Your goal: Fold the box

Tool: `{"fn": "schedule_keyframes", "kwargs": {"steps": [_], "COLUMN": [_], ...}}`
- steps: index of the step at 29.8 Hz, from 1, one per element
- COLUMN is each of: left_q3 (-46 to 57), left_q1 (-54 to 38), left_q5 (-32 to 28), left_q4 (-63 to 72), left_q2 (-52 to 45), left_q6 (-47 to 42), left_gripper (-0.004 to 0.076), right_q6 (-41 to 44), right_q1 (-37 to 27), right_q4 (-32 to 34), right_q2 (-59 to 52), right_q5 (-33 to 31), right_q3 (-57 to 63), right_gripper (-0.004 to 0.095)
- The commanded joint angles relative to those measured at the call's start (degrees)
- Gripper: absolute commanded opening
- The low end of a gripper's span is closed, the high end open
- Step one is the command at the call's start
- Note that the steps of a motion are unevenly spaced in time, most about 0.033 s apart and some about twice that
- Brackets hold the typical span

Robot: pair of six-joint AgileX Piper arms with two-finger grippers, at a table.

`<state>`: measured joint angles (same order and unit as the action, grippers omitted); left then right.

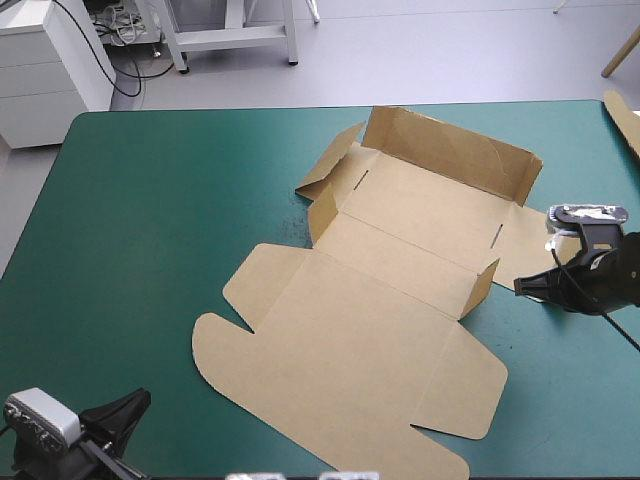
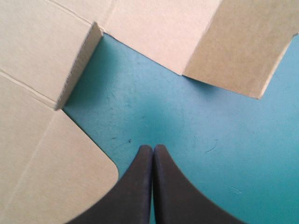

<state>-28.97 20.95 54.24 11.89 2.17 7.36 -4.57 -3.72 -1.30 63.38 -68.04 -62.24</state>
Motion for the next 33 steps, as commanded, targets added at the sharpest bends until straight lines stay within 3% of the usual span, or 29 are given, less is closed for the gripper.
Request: {"fn": "schedule_keyframes", "kwargs": {"steps": [1, 10, 28, 30, 33], "left_q3": [-1.11, -1.11, -1.02, -1.02, -1.02], "left_q1": [0.35, 0.35, 0.35, 0.35, 0.35], "left_q5": [-3.72, -3.72, -3.84, -3.84, -3.84], "left_q4": [0.98, 0.98, 0.98, 0.98, 0.98], "left_q2": [0.99, 0.99, 0.99, 0.99, 0.99], "left_q6": [-0.01, -0.01, -0.01, -0.01, -0.01], "left_gripper": [-0.0008, -0.0008, -0.0008, -0.0008, -0.0008], "right_q6": [1.04, 2.92, 3.91, 2.85, 1.83], "right_q1": [-0.10, -0.10, 0.01, 0.01, 0.01], "right_q4": [-3.08, -9.36, -10.06, -11.93, -14.89], "right_q2": [-0.77, -0.77, 1.56, 1.60, 1.60], "right_q5": [1.02, 1.02, 1.02, 1.02, 1.02], "right_q3": [-5.02, -9.36, -9.26, -9.26, -9.26], "right_gripper": [-0.0016, -0.0015, -0.0004, 0.0048, 0.0219]}}
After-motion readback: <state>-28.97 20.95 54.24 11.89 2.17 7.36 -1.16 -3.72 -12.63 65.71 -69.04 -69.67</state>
